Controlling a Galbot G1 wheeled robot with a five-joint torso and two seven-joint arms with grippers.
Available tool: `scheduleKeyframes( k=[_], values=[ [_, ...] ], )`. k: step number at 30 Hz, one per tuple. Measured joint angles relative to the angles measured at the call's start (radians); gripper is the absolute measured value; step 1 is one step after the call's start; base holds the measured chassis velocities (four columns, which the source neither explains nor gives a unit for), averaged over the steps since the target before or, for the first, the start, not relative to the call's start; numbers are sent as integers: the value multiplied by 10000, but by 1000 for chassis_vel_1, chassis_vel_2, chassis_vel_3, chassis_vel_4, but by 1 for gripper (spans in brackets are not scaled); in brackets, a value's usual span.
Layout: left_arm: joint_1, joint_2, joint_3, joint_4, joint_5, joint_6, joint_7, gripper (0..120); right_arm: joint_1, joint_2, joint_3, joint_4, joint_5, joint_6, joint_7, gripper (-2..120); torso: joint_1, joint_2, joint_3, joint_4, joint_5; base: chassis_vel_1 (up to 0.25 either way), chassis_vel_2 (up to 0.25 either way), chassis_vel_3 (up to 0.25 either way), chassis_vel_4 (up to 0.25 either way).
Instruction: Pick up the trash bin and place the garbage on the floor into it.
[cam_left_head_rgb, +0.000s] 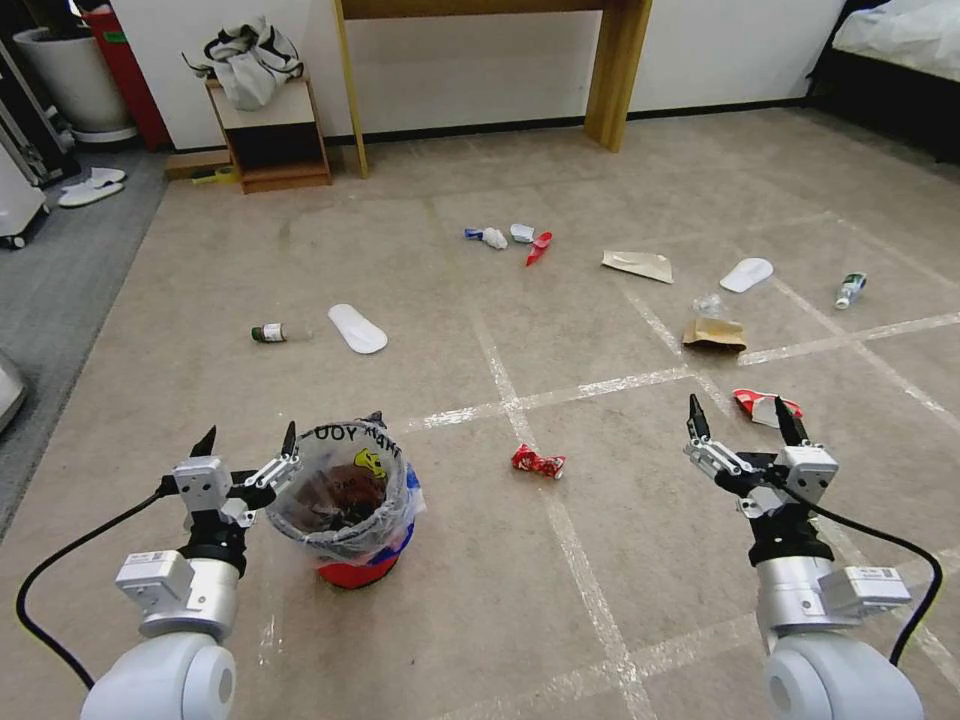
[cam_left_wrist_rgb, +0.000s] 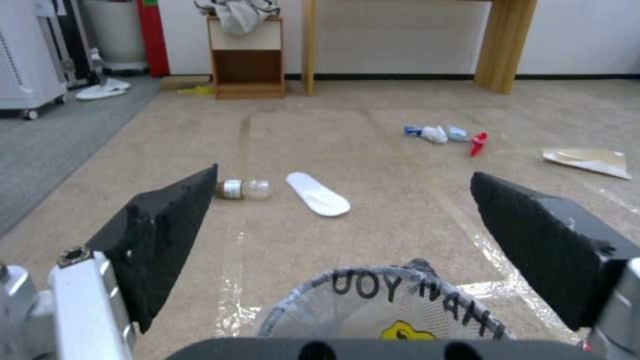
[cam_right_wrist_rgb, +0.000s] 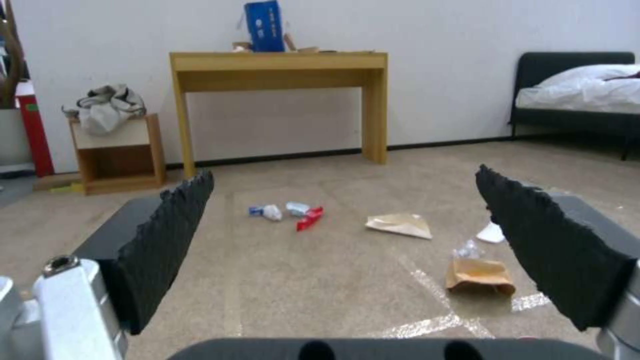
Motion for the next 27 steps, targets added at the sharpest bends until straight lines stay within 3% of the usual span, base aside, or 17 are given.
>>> scheduleKeyframes(
  k=[19, 27],
  values=[
    [579, 381, -242, -253, -557, 229, -204, 100, -294, 152, -6, 198, -320, 272, 22, 100, 0, 0, 0, -1, 0, 0, 0, 0, 0],
    [582, 692, -306, -399, -838, 925, -591, 100, -282, 234, 50, 256, -323, 253, 28, 100, 0, 0, 0, 0, 0, 0, 0, 0, 0]
  ],
)
